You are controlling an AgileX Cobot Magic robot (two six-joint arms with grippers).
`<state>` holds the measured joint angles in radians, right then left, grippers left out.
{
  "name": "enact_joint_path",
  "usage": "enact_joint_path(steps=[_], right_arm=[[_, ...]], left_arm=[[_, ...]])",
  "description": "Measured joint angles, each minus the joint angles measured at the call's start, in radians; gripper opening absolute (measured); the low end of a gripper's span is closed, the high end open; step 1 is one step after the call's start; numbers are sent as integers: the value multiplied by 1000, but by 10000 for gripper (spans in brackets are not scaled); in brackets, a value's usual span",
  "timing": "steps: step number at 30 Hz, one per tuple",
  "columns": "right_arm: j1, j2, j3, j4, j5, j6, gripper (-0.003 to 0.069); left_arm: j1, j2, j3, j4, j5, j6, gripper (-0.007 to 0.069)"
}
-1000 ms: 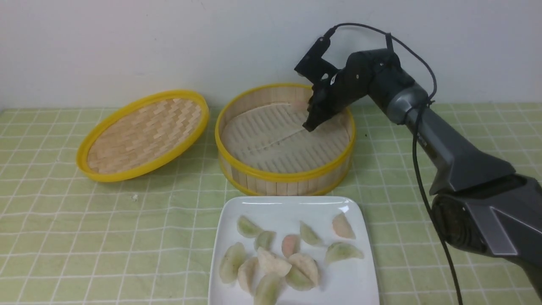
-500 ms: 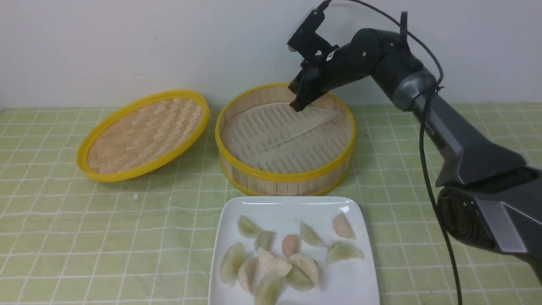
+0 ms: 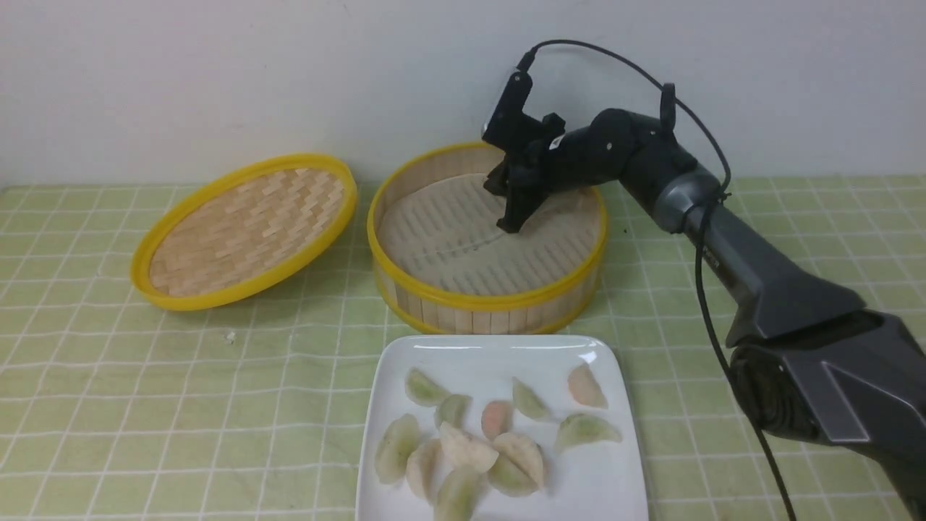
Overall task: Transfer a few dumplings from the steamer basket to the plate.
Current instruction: Use the right arm to grab a dumpling from inside the steamer
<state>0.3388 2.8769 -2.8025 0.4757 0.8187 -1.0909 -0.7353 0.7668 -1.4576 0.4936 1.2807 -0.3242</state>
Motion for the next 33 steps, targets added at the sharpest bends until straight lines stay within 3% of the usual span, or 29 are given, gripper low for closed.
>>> enact_joint_path(steps=[11,17,22,25,27,31,33], right_arm=[[-5,-3,0,8,4,96,451],[-2,-7,0,4,-2,98,519],[0,-6,0,3,-10,108,525],[0,-6,0,-15,-5,151,503],[0,-7,-1,-54,4,185,444],[-1,-19,-3,-134,84,208,150],[-1,-38,-3,-159,158,220,37]], left_arm=[[0,0,0,28,0,0,-6],[0,0,0,58,0,1,-6],[0,0,0,77,0,1,-6],[0,0,0,78,0,1,-6],[0,0,0,78,0,1,-6],[0,0,0,78,0,1,-6],[0,0,0,76,0,1,-6]])
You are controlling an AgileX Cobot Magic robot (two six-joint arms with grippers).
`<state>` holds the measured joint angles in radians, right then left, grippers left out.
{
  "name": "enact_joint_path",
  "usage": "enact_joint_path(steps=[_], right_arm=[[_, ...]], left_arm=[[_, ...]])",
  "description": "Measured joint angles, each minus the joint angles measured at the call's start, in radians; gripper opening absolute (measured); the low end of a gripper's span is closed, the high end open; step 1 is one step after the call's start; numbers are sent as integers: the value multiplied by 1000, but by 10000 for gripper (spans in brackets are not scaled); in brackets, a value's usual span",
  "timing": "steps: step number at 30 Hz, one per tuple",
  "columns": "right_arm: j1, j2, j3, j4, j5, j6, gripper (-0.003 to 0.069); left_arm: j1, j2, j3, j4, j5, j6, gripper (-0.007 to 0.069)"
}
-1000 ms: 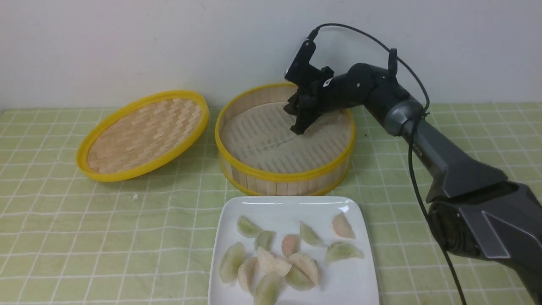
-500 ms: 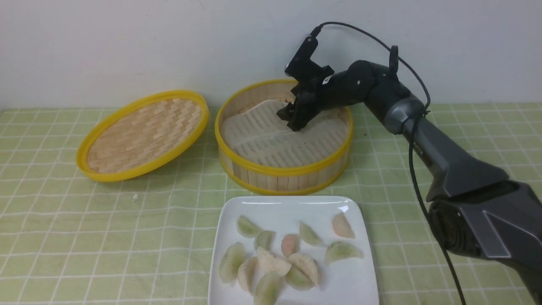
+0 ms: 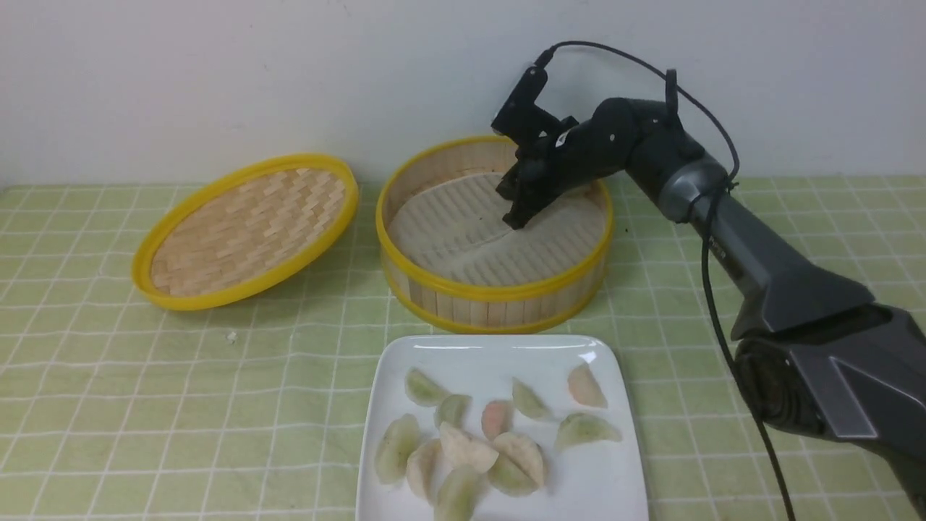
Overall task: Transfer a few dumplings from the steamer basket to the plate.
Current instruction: Use the right arm to grab a dumpling from inside the steamer
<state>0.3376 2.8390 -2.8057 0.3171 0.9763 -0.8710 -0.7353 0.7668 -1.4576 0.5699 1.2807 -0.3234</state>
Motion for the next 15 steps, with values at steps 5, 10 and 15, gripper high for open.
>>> enact_joint_path(steps=[5,10,15], right_arm=[[-6,-66,4,-29,178,30,-10],[-9,-163,3,23,257,35,-13],[-9,-186,2,39,257,34,-13]], left_arm=[[0,0,0,-3,0,0,-6],[0,0,0,-25,0,0,-6],[0,0,0,-28,0,0,-6]])
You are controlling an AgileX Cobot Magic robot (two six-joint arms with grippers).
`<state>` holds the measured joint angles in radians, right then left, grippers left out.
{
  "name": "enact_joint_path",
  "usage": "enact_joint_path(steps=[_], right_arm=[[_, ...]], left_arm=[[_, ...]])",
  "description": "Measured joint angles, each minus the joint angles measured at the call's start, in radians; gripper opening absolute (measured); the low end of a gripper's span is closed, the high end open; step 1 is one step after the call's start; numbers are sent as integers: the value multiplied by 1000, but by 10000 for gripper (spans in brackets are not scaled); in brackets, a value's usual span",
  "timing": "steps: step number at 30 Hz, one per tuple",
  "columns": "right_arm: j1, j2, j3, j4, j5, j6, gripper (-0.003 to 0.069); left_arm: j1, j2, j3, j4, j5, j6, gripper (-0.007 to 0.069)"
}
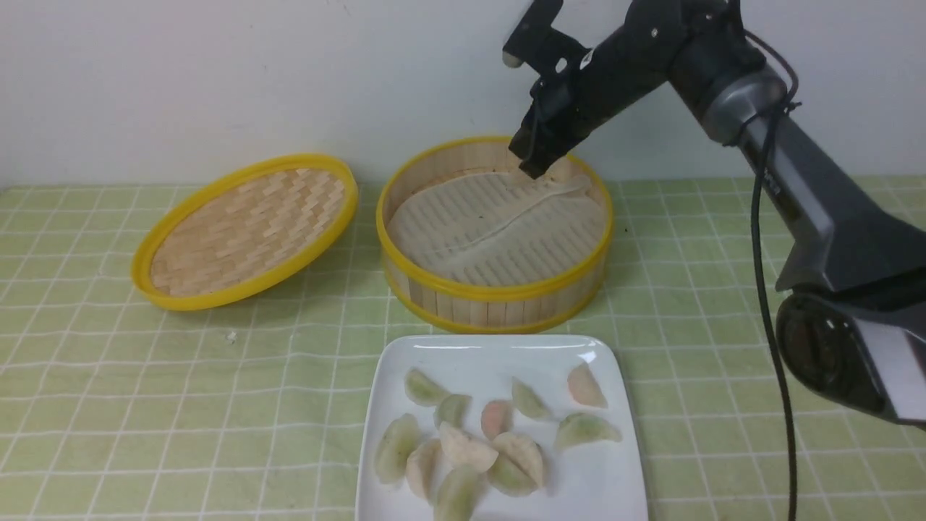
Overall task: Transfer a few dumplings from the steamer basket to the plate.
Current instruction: Use the right arm to grab a dumpling from inside the steamer
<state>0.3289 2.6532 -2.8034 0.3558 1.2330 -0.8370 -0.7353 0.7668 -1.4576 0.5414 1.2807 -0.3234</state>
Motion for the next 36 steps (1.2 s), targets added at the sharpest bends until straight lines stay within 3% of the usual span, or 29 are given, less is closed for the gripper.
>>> enact_joint_path(steps=[7,9,19,23,30,33,35,36], right_arm=[[0,47,0,-16,-137,-4,4],[0,70,0,-16,-193,-20,38],[0,181,2,-81,-391,-48,408],[0,200,2,-102,-416,-47,466],[0,203,2,-104,-420,20,437],[0,205,0,-100,-385,34,288],[-2,205,-13,-107,-347,31,129],[-4,205,-23,-106,-323,31,105]], left_arm=[[0,0,0,-5,0,0,-6],[0,0,0,-9,0,0,-6],[0,0,0,-12,0,0,-6],[0,0,0,-12,0,0,-6],[0,0,0,-13,0,0,-6],[0,0,0,-13,0,0,-6],[0,0,0,-13,0,0,-6],[0,0,0,-13,0,0,-6]])
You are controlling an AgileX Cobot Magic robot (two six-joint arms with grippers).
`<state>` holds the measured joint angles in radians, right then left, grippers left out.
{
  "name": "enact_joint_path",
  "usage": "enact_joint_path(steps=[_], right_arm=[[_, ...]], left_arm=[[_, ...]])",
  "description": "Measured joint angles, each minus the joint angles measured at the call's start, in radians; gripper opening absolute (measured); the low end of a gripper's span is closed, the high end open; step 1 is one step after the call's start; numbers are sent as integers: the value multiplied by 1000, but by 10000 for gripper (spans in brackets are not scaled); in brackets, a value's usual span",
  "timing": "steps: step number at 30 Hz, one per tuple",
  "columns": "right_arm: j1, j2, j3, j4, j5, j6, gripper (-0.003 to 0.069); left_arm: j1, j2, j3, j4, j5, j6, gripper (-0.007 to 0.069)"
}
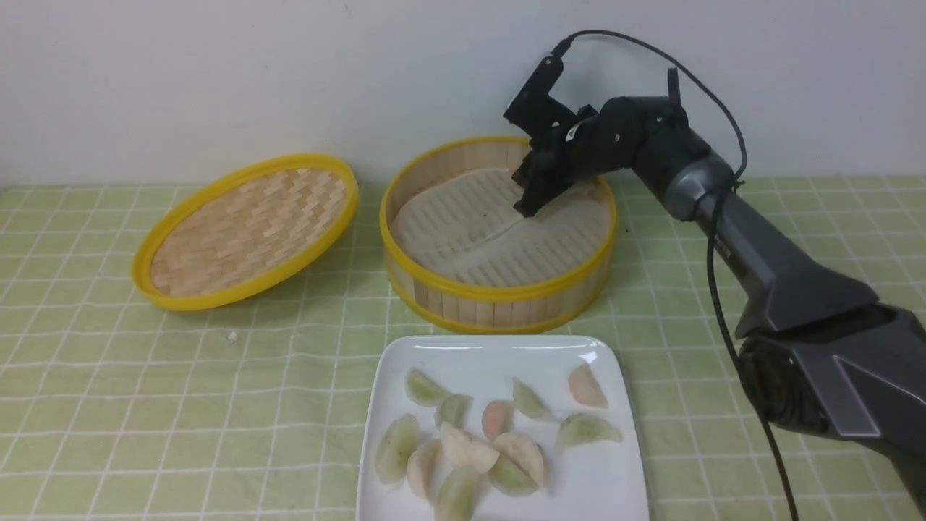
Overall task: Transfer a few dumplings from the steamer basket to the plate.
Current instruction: Use the right arm to grab a dumpling from inside the steamer
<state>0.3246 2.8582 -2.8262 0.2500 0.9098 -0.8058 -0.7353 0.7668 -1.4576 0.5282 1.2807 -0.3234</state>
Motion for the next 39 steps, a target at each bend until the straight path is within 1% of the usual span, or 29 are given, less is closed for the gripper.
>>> enact_joint_path(steps=[2,4,7,10,13,21,23,25,27,30,36,39], right_arm=[[-2,0,-23,9,46,-1,107],[-3,0,-61,20,129,3,106],[-4,-5,-106,79,274,27,106],[-2,-20,-107,136,337,37,106],[-1,-43,-107,149,347,41,106],[-1,-66,-109,128,350,52,106],[-1,-70,-109,116,352,63,92],[0,-87,-109,88,357,95,33],[0,-113,-109,49,360,153,2],[0,-181,-109,0,361,241,-10],[0,-260,-117,-26,361,286,-11],[0,-249,-117,-30,361,313,-13]], left_arm=[[0,0,0,0,0,0,-6],[0,0,0,-2,0,0,-6],[0,0,0,-2,0,0,-6],[0,0,0,-4,0,0,-6],[0,0,0,-5,0,0,-6],[0,1,0,-5,0,0,-6],[0,1,0,-5,0,0,-6],[0,1,0,-5,0,0,-6],[0,1,0,-5,0,0,-6],[0,1,0,-5,0,0,-6],[0,1,0,-5,0,0,-6],[0,0,0,-15,0,0,-6]])
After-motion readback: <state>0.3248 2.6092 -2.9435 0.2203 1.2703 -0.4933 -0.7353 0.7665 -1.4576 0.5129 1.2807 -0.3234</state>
